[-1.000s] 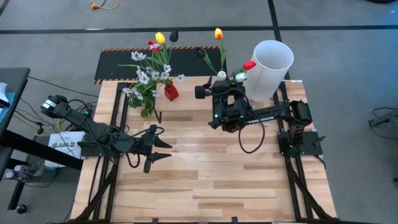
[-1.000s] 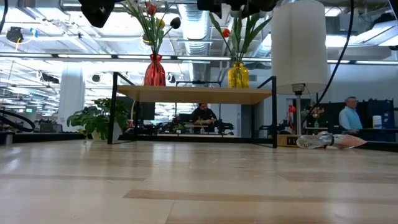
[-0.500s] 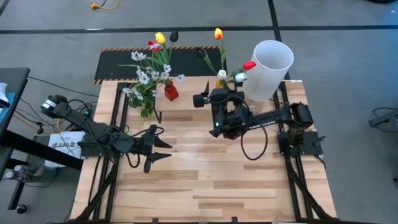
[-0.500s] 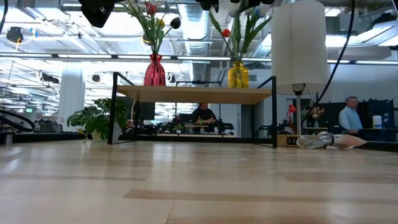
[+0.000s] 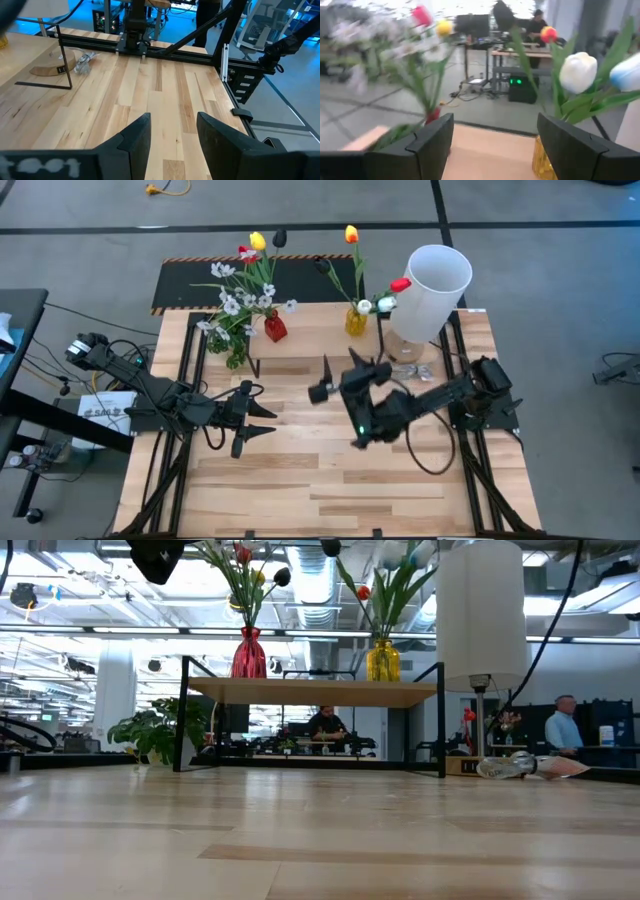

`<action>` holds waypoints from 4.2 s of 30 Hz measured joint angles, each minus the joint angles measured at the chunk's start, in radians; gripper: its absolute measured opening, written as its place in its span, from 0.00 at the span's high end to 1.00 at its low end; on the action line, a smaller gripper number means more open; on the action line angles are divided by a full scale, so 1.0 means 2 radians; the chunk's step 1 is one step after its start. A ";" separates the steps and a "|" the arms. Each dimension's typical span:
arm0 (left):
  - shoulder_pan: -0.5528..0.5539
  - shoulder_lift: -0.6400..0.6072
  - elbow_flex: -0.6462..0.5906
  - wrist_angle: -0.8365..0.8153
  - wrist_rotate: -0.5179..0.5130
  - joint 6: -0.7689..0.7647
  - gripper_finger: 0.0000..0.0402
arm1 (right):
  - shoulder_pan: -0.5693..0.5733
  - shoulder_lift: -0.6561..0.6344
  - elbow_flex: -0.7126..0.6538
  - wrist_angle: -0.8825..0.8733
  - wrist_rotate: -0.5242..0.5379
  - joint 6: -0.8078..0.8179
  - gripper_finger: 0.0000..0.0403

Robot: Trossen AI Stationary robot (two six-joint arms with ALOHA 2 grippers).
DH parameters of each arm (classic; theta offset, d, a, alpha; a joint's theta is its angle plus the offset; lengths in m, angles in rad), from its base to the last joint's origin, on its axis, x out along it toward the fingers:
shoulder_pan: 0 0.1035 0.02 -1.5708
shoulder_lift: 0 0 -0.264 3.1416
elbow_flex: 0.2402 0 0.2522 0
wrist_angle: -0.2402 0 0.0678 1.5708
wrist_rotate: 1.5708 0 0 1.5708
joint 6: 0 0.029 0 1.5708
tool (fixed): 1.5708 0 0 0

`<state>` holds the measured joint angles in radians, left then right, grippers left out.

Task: Pick and place flowers into a vace then onto a shelf
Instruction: Return to Home Position

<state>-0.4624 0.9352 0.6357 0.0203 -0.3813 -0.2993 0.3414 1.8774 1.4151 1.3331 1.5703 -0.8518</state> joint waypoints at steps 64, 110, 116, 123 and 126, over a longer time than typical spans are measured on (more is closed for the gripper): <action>0.000 0.000 0.000 -0.075 0.236 -0.054 0.63 | -0.019 0.004 0.313 -0.520 -0.848 0.322 1.00; 0.000 0.000 0.000 -0.037 0.163 -0.038 0.63 | -0.054 -0.253 -0.185 -0.091 -0.658 0.292 1.00; 0.000 0.000 0.000 0.038 0.078 -0.040 0.63 | -0.070 -0.356 -0.233 -0.226 -0.681 0.335 1.00; 0.016 0.000 0.002 0.141 0.005 -0.005 0.63 | -0.070 -0.460 -0.270 -0.332 -0.694 0.335 1.00; 0.032 0.000 0.010 0.170 0.020 0.003 0.63 | -0.070 -0.498 -0.294 -0.350 -0.699 0.347 1.00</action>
<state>-0.3981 0.9348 0.6565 0.3610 -0.3418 -0.2937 0.2024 0.8817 0.8261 0.6328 0.1720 -0.1585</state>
